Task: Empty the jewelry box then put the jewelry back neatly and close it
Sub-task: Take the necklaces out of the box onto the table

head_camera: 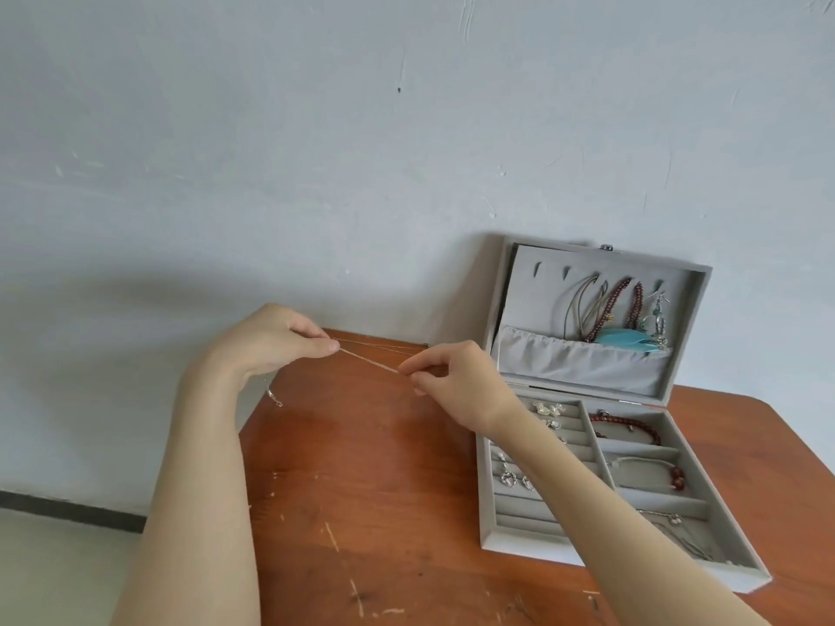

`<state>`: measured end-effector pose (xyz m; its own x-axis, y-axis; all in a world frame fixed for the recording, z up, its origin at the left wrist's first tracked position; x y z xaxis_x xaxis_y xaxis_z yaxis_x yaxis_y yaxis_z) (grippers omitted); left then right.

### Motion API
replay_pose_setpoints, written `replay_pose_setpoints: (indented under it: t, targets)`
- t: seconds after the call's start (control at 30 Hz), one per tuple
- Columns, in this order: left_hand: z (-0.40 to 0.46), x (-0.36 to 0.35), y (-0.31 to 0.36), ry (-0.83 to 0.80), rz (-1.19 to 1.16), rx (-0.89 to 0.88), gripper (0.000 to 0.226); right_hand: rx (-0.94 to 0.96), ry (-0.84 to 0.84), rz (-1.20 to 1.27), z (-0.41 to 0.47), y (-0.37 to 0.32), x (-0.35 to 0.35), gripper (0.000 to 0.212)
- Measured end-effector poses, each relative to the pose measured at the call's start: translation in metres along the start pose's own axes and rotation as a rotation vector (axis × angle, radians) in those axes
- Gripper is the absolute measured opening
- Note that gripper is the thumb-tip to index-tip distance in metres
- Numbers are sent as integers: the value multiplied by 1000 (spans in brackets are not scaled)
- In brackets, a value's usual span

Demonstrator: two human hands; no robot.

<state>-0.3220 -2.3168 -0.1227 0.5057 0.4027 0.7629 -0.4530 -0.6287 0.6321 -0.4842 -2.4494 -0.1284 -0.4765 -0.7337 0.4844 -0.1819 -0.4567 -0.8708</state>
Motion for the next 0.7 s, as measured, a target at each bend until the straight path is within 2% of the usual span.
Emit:
replay_pose_setpoints:
  t: [0.13,0.27,0.4,0.7]
  targets:
    - [8,-6,-15,59,27,41,8,49,12,-282,15,1,-9,30]
    - [19,-17,-32,203,17,82,8,-2,24,-515,28,12,-11,29]
    - [24,-22,-40,310,-11,125,9,-27,50,-586,28,24,-12,25]
    - [27,-31,-43,324,-148,155,5,35,66,-701,20,17,-12,29]
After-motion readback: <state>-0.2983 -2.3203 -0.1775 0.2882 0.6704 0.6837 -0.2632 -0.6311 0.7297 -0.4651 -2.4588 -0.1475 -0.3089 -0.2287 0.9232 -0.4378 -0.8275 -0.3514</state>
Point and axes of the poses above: each hand's wrist, its own z-axis towards the middle knuckle, its own x-axis out of the back of the hand, y = z × x, the point moved 3 cm from there along z, towards the middle knuckle, and after that the axes turned 13 degrees about z, right-handed, at the moved point
